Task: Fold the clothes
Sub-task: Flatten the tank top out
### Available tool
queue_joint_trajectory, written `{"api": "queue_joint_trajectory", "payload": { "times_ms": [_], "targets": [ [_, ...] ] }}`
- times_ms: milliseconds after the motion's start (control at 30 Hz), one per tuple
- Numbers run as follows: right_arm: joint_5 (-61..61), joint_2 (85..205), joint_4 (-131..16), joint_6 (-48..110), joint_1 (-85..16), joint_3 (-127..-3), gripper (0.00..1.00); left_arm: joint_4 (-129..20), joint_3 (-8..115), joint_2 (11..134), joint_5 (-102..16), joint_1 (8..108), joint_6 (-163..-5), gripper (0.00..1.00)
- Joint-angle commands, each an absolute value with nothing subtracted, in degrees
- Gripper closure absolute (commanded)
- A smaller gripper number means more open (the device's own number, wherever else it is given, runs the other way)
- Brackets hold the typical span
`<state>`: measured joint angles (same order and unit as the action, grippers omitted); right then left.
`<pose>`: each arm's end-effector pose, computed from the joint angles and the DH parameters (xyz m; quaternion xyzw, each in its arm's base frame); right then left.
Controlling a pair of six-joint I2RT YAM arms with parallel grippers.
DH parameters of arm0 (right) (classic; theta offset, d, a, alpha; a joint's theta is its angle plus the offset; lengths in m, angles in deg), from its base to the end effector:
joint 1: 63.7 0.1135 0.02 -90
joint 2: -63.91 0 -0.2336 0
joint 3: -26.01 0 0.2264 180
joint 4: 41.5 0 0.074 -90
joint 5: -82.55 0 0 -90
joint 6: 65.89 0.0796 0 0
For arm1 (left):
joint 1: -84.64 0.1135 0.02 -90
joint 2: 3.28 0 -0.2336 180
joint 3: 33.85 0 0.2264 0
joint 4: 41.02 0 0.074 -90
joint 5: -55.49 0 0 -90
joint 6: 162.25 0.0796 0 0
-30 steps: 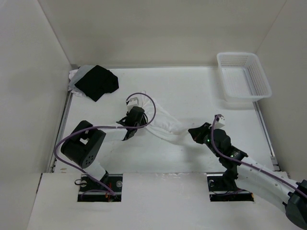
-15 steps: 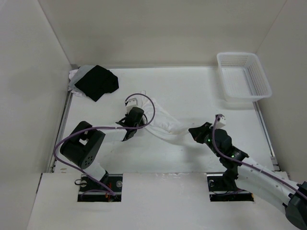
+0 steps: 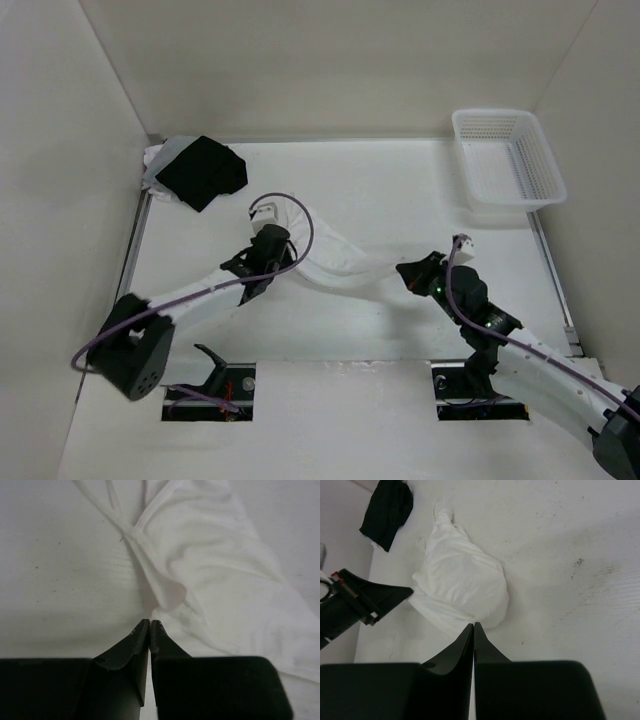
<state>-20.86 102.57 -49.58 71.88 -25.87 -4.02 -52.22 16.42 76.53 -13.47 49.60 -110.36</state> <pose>0.1744 0.1120 0.1819 0.1385 0.7878 0.3340 0.4986 0.2522 -0.1420 0.1350 -0.1000 0.8914 -0.1109 0.4280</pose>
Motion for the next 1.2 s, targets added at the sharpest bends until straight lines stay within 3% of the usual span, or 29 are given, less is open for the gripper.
{"api": "queue_joint_trajectory", "payload": {
  "times_ms": [0, 167, 300, 500, 733, 967, 1167],
  "targets": [
    [-20.45, 100.04, -50.08, 68.85, -26.30, -10.44, 0.97, -59.52, 19.65, 62.59, -12.01, 48.74, -110.14, 0.98],
    [-22.73, 96.00, -57.20, 64.11, -26.04, -21.15, 0.98, -73.76, 28.96, 46.67, -9.65, 48.39, -109.61, 0.98],
    [-25.63, 94.85, -62.13, 61.55, -23.67, -31.61, 0.99, -80.01, 36.70, 40.59, -8.76, 48.04, -109.16, 0.98],
    [-33.18, 94.23, -67.14, 58.92, -12.88, -44.72, 1.00, -82.49, 46.37, 36.45, -8.41, 46.98, -108.64, 0.98],
    [-43.66, 99.76, -66.01, 52.59, -4.41, -48.95, 1.00, -78.54, 47.71, 39.16, -5.51, 47.07, -107.15, 0.98],
    [-24.27, 115.21, -55.75, 54.51, -26.26, -49.21, 1.00, -67.48, 47.26, 51.89, -7.69, 52.68, -107.14, 0.98],
    [-9.92, 130.34, -51.68, 60.05, -39.39, -61.67, 1.00, -64.73, 61.03, 66.39, -17.89, 64.02, -110.13, 0.99]
  ]
}}
